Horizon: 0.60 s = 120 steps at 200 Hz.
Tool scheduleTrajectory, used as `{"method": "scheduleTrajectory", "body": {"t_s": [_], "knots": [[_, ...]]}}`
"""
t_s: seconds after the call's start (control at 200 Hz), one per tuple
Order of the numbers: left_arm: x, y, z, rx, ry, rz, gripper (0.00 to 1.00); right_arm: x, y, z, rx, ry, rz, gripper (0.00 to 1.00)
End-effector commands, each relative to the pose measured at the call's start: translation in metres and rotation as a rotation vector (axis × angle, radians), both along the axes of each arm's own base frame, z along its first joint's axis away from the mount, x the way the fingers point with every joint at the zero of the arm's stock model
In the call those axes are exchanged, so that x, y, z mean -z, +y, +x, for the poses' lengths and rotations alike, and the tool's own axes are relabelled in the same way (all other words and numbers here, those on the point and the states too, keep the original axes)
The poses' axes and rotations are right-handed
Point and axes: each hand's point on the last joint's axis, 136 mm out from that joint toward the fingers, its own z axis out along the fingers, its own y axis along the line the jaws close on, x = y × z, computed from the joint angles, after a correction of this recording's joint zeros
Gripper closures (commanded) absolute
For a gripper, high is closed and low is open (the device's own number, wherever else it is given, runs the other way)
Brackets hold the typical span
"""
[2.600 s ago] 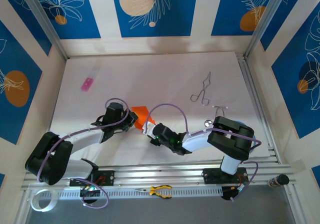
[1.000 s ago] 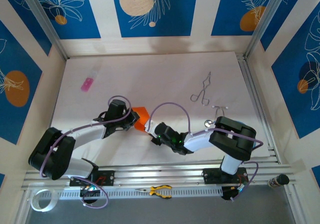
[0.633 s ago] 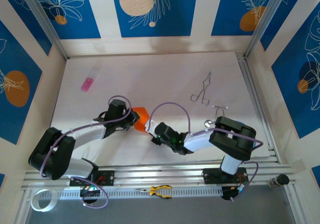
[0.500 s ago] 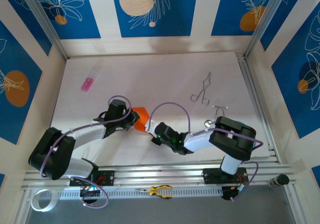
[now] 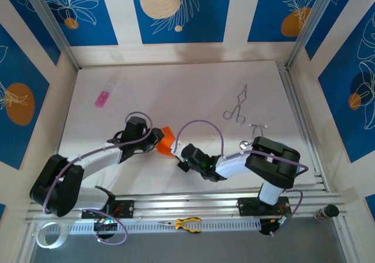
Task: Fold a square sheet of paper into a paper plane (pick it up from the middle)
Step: Fourth fold the wing at the center of the table.
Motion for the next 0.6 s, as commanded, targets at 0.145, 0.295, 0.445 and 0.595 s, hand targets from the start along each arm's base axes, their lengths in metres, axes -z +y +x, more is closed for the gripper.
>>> {"method": "scheduleTrajectory", "body": {"t_s": [0.145,0.295,0.445,0.595], "knots": [[-0.023,0.024,0.000,-0.051,-0.068,0.098,0.61,-0.001,0.003,-0.001,0.031,0.149,0.107,0.98],[-0.025,0.028,-0.002,-0.063,-0.076,0.103,0.60,-0.001,0.004,-0.004,0.030,0.242,0.166,0.98],[-0.024,0.027,-0.002,-0.059,-0.073,0.098,0.60,-0.003,0.003,-0.004,0.031,0.314,0.217,0.99],[-0.024,0.024,-0.001,-0.051,-0.076,0.090,0.61,-0.013,0.004,-0.008,-0.001,0.406,0.306,0.99]]}}
